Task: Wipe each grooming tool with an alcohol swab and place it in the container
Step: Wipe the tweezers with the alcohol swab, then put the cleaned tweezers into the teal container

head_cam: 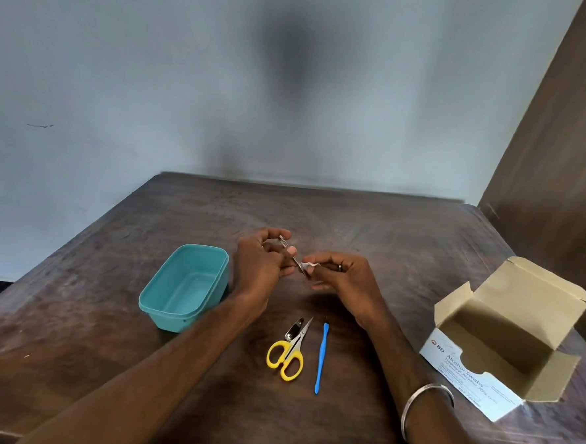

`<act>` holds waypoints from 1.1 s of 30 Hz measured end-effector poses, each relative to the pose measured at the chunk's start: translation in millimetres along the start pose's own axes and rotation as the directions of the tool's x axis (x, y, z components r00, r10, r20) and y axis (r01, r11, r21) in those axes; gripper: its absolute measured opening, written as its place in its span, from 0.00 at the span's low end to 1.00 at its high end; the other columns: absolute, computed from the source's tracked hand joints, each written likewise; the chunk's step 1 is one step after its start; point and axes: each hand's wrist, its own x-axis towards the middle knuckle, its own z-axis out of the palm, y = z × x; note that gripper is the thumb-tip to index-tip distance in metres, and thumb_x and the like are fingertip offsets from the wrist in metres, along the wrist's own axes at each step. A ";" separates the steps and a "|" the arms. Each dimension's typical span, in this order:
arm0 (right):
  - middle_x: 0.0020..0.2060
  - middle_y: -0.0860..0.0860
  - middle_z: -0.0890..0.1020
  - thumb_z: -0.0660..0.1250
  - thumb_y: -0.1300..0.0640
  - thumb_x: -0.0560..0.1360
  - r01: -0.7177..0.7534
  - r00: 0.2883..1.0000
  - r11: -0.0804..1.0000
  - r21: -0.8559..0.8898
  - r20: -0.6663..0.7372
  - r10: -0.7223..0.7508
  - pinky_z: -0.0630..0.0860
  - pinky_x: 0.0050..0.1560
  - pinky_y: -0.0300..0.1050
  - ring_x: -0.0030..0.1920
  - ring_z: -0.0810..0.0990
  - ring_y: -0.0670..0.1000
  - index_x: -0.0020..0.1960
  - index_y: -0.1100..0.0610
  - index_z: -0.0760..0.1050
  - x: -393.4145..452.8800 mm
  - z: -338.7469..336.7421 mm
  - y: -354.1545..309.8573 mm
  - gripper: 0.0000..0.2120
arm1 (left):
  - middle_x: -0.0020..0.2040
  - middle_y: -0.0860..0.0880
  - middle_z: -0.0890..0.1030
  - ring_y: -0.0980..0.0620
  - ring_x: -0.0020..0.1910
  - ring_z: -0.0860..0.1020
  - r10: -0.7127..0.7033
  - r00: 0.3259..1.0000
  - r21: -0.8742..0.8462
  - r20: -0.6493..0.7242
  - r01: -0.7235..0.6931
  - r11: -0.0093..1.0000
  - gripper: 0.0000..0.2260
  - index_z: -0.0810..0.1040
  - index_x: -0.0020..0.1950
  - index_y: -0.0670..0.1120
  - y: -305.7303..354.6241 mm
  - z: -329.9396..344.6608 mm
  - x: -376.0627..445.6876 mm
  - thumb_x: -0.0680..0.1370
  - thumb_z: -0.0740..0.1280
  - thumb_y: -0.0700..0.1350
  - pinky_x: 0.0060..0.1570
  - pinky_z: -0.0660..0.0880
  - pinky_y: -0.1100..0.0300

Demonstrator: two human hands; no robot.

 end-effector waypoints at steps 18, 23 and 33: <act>0.44 0.53 0.88 0.72 0.65 0.74 0.019 1.000 0.999 -0.049 0.008 -0.019 0.84 0.45 0.52 0.44 0.87 0.54 0.51 0.58 0.86 -1.2 -0.5 -0.3 0.08 | 0.46 0.45 0.84 0.51 0.43 0.85 0.033 0.998 -0.004 -0.057 -0.034 0.999 0.12 0.79 0.58 0.45 4.0 -6.0 9.4 0.76 0.69 0.34 0.42 0.84 0.55; 0.42 0.53 0.88 0.72 0.64 0.75 -0.011 0.999 0.999 0.042 -0.048 0.013 0.82 0.38 0.48 0.41 0.87 0.56 0.50 0.56 0.85 -1.2 -1.1 -3.7 0.07 | 0.43 0.47 0.83 0.53 0.41 0.85 0.118 0.991 0.047 -0.056 -0.115 0.992 0.17 0.76 0.62 0.50 17.2 -25.2 12.0 0.76 0.70 0.34 0.37 0.82 0.62; 0.41 0.55 0.87 0.74 0.65 0.72 -0.028 0.993 0.985 0.172 -0.109 0.047 0.80 0.33 0.47 0.38 0.85 0.54 0.46 0.57 0.84 -3.0 -3.2 -6.0 0.05 | 0.45 0.40 0.85 0.44 0.39 0.85 0.072 0.997 0.102 -0.012 -0.070 0.992 0.16 0.76 0.60 0.44 39.6 -76.7 16.5 0.74 0.73 0.35 0.38 0.83 0.55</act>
